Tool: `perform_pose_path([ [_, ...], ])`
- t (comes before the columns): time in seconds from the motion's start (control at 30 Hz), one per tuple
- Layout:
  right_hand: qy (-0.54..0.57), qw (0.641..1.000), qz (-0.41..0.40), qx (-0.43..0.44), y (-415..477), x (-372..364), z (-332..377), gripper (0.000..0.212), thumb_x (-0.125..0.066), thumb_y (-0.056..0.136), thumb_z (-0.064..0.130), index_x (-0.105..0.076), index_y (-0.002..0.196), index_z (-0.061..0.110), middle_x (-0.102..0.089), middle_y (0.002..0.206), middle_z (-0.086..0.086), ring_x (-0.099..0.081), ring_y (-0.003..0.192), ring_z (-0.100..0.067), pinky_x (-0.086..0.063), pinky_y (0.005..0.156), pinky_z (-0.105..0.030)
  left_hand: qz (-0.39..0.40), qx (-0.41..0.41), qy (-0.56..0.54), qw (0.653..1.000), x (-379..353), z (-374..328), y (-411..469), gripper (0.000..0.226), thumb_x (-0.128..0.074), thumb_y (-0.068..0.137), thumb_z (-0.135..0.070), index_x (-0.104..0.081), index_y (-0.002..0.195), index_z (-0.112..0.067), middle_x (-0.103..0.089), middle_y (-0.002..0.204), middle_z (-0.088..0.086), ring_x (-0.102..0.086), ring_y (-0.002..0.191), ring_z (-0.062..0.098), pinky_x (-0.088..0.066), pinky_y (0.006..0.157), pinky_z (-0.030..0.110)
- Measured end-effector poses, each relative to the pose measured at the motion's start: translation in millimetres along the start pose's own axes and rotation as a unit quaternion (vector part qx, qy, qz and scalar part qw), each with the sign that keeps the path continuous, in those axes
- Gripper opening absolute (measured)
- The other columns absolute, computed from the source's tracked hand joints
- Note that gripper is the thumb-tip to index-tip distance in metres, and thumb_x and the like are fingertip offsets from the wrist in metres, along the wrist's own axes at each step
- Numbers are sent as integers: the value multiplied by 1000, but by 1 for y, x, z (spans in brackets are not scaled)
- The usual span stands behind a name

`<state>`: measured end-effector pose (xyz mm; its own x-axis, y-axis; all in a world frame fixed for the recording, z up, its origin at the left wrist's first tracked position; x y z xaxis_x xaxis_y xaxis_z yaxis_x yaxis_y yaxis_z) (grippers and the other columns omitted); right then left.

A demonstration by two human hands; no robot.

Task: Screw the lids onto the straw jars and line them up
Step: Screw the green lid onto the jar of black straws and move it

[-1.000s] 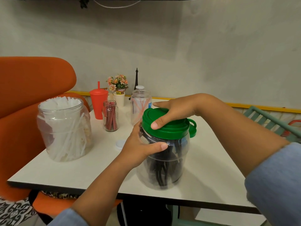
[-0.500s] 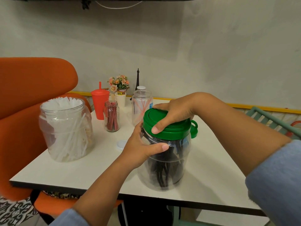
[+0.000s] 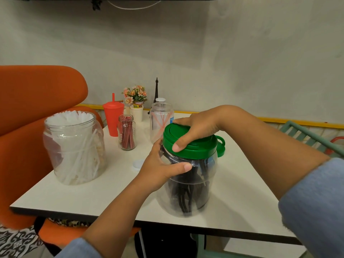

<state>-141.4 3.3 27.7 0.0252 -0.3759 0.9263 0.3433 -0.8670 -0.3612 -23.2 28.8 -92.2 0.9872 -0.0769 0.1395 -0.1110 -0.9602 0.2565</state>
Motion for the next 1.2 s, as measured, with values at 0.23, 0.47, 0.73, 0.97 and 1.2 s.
perform_pose_path([
  [0.23,21,998,5,-51,-5,4,1,86,-47,75,68,-16,146,29,-27,152,-5,-33,135,-30,-33,91,-35,2,6,9,1000,0,1,0,105,-78,39,-50,-30,131,-38,-43,132,-13,-41,121,8,-36,81,9],
  [0.47,38,998,-48,-1,-7,5,-5,85,-48,76,66,-14,146,31,-20,155,0,-25,140,-24,-26,110,-37,-1,3,7,1000,1,3,1,107,-77,37,-52,-31,132,-36,-45,131,-13,-42,121,9,-38,85,9],
  [0.73,31,998,-44,27,0,1,-2,78,-45,77,68,-20,144,38,-24,153,3,-30,137,-23,-30,105,-35,-5,-4,2,1000,0,1,0,104,-76,36,-52,-32,129,-38,-48,122,-20,-48,112,-2,-42,74,0],
  [0.97,19,999,-41,-1,-2,5,-8,89,-50,72,70,-21,145,28,-30,150,-3,-36,134,-25,-34,101,-34,-4,11,18,1000,1,4,1,113,-75,36,-55,-29,136,-35,-43,134,-12,-41,123,10,-36,90,18],
  [1.2,-34,998,-29,42,4,-1,-1,97,-63,66,65,-11,144,41,-19,153,3,-27,137,-25,-35,104,-37,-5,12,10,1000,0,5,1,111,-77,35,-52,-33,135,-33,-47,135,-9,-44,126,13,-39,94,20],
])
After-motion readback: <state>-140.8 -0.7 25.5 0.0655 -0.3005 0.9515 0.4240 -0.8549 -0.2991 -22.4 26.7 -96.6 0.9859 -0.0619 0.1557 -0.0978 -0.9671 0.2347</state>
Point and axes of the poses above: each hand's wrist, its own y-axis towards the middle knuckle, its own x-axis out of the back of the hand, z = x × y, the point moved 3 cm from there along y, towards the middle knuckle
